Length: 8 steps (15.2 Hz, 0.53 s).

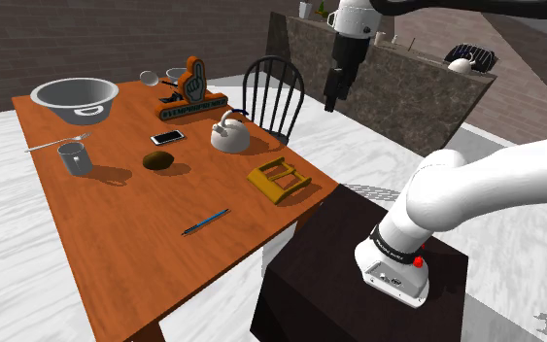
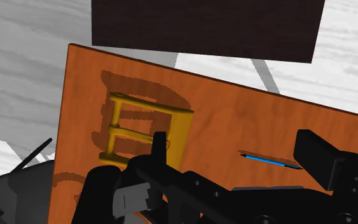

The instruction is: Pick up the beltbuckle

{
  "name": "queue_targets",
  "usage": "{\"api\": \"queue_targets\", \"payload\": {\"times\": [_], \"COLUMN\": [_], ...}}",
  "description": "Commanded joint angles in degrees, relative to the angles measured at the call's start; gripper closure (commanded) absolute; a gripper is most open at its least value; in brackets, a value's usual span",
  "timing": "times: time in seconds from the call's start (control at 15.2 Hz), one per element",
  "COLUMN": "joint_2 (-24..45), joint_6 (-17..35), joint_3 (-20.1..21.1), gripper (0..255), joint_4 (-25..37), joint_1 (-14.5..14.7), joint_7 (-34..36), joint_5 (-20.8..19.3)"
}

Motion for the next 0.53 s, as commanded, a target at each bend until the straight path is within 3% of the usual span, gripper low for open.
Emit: {"api": "queue_targets", "payload": {"times": [0.0,0.46], "joint_2": [0.0,2.7], "joint_6": [0.0,15.4], "joint_3": [0.0,-3.7], "gripper": [0,0], "joint_4": [0.0,-10.6], "joint_1": [0.0,-2.0], "joint_7": [0.0,-2.3], "joint_5": [0.0,-3.0]}}
